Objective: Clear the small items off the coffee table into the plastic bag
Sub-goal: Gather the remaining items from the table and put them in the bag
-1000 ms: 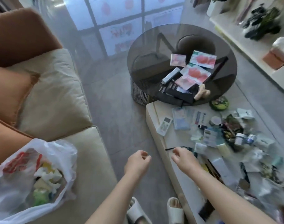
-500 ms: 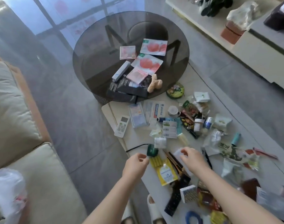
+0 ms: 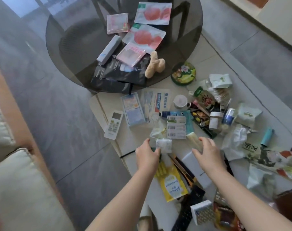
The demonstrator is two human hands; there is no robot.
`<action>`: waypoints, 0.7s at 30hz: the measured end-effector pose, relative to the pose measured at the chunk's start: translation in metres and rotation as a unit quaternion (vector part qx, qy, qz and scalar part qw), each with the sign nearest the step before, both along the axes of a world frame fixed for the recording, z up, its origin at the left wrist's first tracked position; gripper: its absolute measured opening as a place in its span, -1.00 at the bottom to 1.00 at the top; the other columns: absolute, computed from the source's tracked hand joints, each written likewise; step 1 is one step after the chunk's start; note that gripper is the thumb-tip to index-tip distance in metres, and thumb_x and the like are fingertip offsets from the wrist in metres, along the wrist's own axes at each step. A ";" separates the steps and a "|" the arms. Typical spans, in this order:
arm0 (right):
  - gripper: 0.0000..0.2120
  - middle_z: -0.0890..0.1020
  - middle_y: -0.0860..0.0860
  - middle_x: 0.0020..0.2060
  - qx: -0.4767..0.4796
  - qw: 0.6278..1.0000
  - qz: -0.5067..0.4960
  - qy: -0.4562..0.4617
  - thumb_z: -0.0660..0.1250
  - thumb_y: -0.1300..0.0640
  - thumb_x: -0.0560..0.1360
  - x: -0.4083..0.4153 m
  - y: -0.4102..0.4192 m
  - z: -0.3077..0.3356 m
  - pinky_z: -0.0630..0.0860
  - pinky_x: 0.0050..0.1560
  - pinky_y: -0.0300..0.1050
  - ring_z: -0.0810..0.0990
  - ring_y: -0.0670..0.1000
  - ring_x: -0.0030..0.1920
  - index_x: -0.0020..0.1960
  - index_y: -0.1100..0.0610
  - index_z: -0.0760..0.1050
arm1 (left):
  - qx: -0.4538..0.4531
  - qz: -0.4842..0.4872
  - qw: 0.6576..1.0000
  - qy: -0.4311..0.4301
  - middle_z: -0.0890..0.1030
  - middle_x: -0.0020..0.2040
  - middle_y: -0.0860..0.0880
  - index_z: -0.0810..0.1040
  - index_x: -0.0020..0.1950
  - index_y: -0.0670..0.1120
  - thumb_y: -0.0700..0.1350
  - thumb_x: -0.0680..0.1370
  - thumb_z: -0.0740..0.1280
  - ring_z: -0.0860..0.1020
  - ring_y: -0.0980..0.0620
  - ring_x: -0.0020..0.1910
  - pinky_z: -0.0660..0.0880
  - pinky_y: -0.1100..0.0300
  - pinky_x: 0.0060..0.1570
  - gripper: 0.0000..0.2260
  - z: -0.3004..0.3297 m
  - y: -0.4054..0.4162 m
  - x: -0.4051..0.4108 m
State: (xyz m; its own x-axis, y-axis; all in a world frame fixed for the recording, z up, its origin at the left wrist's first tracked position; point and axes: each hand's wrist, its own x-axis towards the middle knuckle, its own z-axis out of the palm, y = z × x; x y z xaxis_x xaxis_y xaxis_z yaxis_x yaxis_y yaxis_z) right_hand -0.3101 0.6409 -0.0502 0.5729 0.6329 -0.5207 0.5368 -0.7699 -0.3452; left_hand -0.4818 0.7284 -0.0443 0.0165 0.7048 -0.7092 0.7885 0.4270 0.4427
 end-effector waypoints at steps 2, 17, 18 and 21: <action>-0.51 0.39 0.07 0.33 0.004 1.000 -0.011 -0.006 0.34 0.06 0.50 0.001 0.005 -0.014 0.42 0.15 -0.03 0.43 0.11 0.23 0.39 0.12 0.31 | 0.003 0.002 1.000 0.013 0.43 0.33 -0.10 0.25 0.48 0.01 0.03 0.52 0.35 0.39 -0.06 0.30 0.39 0.04 0.23 -0.44 -0.015 0.004 0.003; -0.63 0.54 0.10 0.06 0.007 0.999 -0.051 -0.018 0.24 0.23 0.51 0.005 0.023 -0.034 0.49 -0.08 -0.01 0.50 0.10 -0.02 0.30 0.08 0.32 | 0.008 0.012 1.000 0.023 0.50 0.17 -0.11 0.33 0.35 0.00 -0.07 0.49 0.40 0.45 -0.15 0.21 0.42 -0.01 0.24 -0.53 -0.031 0.009 0.029; -0.63 0.52 0.10 0.02 0.019 0.998 -0.060 -0.003 0.25 0.22 0.49 0.006 0.024 -0.029 0.47 -0.10 -0.03 0.48 0.10 -0.05 0.27 0.09 0.32 | 0.017 0.003 1.000 0.014 0.52 0.13 -0.10 0.40 0.29 -0.05 -0.08 0.49 0.39 0.46 -0.13 0.19 0.45 -0.01 0.20 -0.61 -0.028 0.013 0.029; -0.67 0.47 0.05 -0.03 0.038 0.996 -0.068 0.050 0.25 0.17 0.48 0.009 0.036 -0.019 0.42 -0.13 -0.09 0.45 0.07 -0.06 0.23 0.13 0.30 | 0.042 -0.041 0.998 0.018 0.57 0.06 -0.12 0.54 0.11 -0.14 -0.09 0.50 0.37 0.47 -0.13 0.13 0.47 -0.02 0.12 -0.78 -0.022 0.033 0.029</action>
State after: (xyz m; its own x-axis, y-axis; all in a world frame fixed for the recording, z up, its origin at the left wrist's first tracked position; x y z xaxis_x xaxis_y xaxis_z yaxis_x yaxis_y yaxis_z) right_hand -0.3015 0.6767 -0.0691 0.6035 0.5931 -0.5328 0.3890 -0.8024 -0.4526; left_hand -0.4531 0.7614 -0.0662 0.0519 0.7596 -0.6483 0.8351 0.3230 0.4453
